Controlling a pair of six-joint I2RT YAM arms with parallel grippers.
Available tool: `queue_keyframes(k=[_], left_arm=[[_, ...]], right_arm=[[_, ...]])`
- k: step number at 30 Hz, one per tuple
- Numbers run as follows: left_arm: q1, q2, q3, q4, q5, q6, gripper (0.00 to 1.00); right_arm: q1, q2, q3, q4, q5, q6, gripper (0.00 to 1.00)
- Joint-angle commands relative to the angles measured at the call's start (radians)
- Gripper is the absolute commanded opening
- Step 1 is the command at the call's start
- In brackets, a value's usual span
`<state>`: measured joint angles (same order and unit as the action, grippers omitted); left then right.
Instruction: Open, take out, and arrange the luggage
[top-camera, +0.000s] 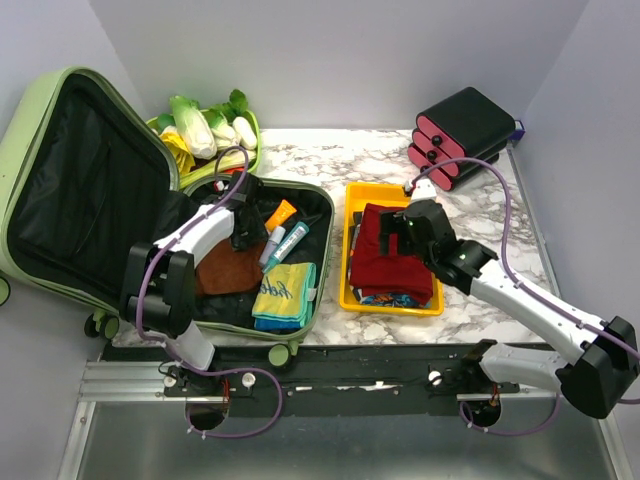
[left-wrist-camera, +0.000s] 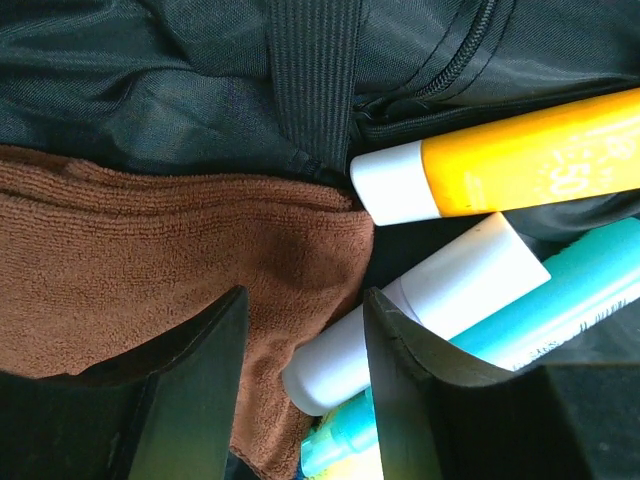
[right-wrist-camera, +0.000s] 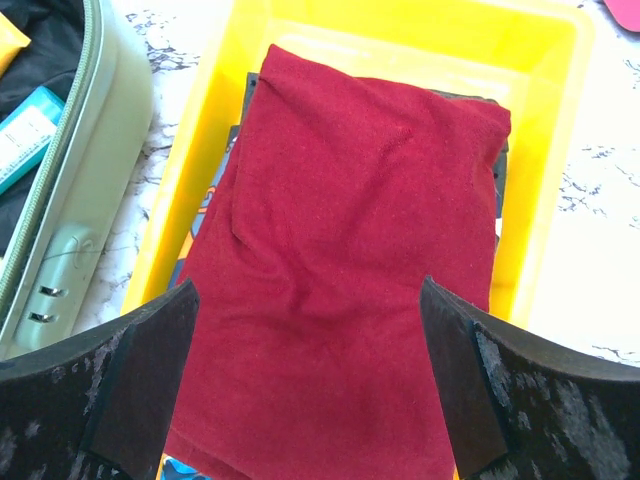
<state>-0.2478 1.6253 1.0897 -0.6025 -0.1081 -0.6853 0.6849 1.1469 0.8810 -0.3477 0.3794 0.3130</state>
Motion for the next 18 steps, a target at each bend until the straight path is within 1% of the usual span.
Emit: queue_keyframes(k=[1,10,14,15,16,18], left_arm=[[-0.022,0.033,0.038,-0.017,-0.053,-0.011,0.57],[-0.065,0.156,0.082,-0.106,-0.186,-0.042,0.57],[-0.068,0.177,0.076,-0.105,-0.191,-0.048,0.56],[-0.068,0.180,0.073,-0.103,-0.189,-0.048,0.51],[-0.068,0.179,0.073,-0.099,-0.179,-0.045,0.38],[-0.068,0.174,0.073,-0.095,-0.173,-0.043,0.25]], right_arm=[[-0.008,-0.019,-0.027,-0.031,0.041,0.003,1.00],[-0.008,-0.029,-0.043,-0.040,0.053,0.017,1.00],[-0.008,-0.036,-0.053,-0.040,0.059,0.023,1.00],[-0.008,-0.039,-0.056,-0.042,0.062,0.023,1.00],[-0.008,-0.041,-0.057,-0.042,0.064,0.024,1.00],[-0.008,-0.042,-0.060,-0.042,0.065,0.024,1.00]])
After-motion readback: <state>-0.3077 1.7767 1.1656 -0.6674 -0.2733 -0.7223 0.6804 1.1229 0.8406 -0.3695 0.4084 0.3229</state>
